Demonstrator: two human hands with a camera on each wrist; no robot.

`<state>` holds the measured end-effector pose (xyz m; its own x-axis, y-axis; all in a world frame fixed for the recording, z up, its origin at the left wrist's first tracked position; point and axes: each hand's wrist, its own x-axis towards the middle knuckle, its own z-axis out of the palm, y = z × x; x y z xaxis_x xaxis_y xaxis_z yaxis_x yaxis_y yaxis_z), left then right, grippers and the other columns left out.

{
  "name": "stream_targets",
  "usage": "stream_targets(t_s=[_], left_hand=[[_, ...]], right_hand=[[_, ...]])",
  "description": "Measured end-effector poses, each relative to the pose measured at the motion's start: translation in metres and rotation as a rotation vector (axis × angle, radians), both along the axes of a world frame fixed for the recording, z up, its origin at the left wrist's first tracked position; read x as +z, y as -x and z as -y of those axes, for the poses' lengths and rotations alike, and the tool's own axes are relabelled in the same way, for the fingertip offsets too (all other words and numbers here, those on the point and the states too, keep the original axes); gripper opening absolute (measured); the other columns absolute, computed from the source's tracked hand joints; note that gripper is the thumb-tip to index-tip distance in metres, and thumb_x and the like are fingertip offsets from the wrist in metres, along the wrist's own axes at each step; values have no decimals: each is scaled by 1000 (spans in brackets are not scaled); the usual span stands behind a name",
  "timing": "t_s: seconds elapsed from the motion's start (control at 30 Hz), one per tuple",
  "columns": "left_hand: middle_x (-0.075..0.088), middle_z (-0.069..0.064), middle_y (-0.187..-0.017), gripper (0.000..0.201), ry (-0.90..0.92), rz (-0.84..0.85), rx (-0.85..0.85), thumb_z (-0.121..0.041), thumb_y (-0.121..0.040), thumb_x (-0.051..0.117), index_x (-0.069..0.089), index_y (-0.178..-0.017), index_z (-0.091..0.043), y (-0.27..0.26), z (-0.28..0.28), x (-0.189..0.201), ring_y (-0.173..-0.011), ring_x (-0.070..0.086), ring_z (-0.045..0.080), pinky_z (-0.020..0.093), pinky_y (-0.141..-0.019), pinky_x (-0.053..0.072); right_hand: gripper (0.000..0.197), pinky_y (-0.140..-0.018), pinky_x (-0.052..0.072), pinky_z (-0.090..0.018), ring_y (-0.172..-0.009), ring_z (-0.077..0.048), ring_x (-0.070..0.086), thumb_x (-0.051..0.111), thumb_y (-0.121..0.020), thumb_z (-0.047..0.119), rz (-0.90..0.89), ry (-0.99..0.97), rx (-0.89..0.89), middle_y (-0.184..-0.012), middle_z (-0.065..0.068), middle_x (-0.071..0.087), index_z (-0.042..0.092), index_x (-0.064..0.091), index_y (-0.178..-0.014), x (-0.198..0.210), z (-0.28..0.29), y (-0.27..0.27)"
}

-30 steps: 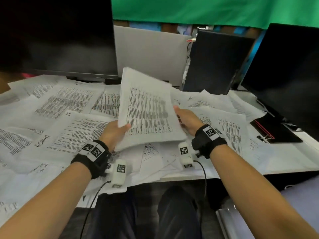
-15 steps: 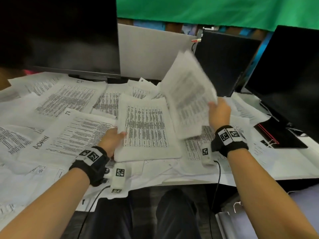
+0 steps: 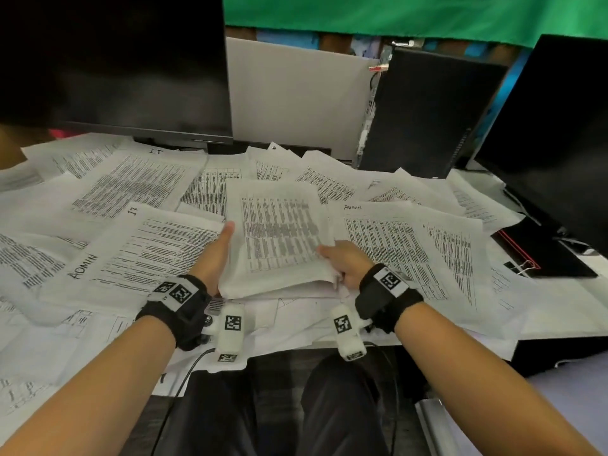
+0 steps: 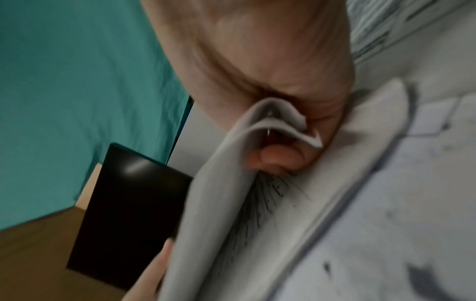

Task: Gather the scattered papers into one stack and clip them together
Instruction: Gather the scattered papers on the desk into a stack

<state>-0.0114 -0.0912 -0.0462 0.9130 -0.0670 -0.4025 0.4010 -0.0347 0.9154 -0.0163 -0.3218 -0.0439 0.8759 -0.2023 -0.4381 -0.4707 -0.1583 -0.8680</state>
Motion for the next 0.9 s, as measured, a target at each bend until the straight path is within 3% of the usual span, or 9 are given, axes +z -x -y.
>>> stream_targets(t_s=[0.1, 0.17, 0.2, 0.3, 0.37, 0.47, 0.57, 0.7, 0.9], left_hand=[[54, 7, -137, 53, -188, 118, -56, -37, -89, 62, 49, -134, -13, -3, -1, -8, -115, 54, 20, 38, -98, 41], [64, 11, -123, 40, -182, 144, -76, -21, -88, 66, 56, -125, -10, -5, -2, -13, -105, 62, 24, 43, -95, 48], [65, 11, -119, 35, -182, 146, -64, -16, -89, 64, 57, -123, -8, -5, -3, -13, -103, 63, 26, 44, -94, 49], [66, 7, -110, 33, -183, 168, -40, -12, -90, 63, 56, -122, -8, -8, -3, -17, -98, 62, 25, 42, -90, 49], [65, 3, -107, 36, -126, 178, -37, -11, -90, 62, 54, -125, -10, -7, -3, -18, -95, 62, 20, 36, -82, 50], [66, 1, -112, 41, -43, 192, -13, -12, -90, 62, 51, -129, -13, -5, -7, -20, -101, 63, 18, 32, -79, 50], [65, 3, -119, 46, 16, 185, -10, -14, -89, 63, 49, -133, -15, -6, -8, -20, -102, 63, 17, 32, -76, 51], [64, -3, -113, 42, -7, 212, -21, -20, -92, 60, 49, -132, -20, -4, -9, -17, -98, 61, 10, 28, -74, 50], [59, -4, -125, 46, -96, 227, -54, -30, -92, 59, 47, -135, -21, -3, -11, -16, -114, 55, 18, 39, -99, 44]], right_hand=[[60, -35, 43, -21, -70, -22, 58, 66, -91, 26, -63, 36, 92, -107, -12, 60, 1, 39, -137, -5, -9, 1], [55, -54, 55, -28, -80, -21, 64, 71, -88, 19, -93, 12, 210, -112, -13, 65, -1, 45, -132, 2, -1, 4], [48, -61, 56, -27, -81, -19, 65, 70, -89, 15, -88, 24, 244, -110, -13, 67, 1, 49, -129, 9, 7, 5], [52, -48, 46, -21, -60, -14, 53, 66, -90, 7, 30, 182, 95, -80, -8, 61, 3, 43, -137, 28, 54, 5], [67, -68, 54, -31, -83, -22, 62, 68, -88, 10, 53, 386, -87, -104, -16, 62, 3, 34, -146, 34, 94, 3], [89, -107, 41, -48, -134, -41, 39, 75, -81, 35, -135, 753, -239, -150, -24, 30, 1, 27, -148, 34, 138, 12], [63, -93, 46, -35, -122, -37, 53, 74, -84, 31, -201, 824, -75, -132, -22, 54, -7, 50, -128, 34, 150, 21], [39, -82, 43, -29, -112, -32, 59, 69, -88, 17, -66, 771, -21, -123, -17, 62, -3, 60, -120, 35, 145, 19], [27, -79, 36, -24, -102, -25, 57, 46, -101, 16, 464, 704, -388, -112, -13, 64, 0, 63, -116, 69, 141, 11]])
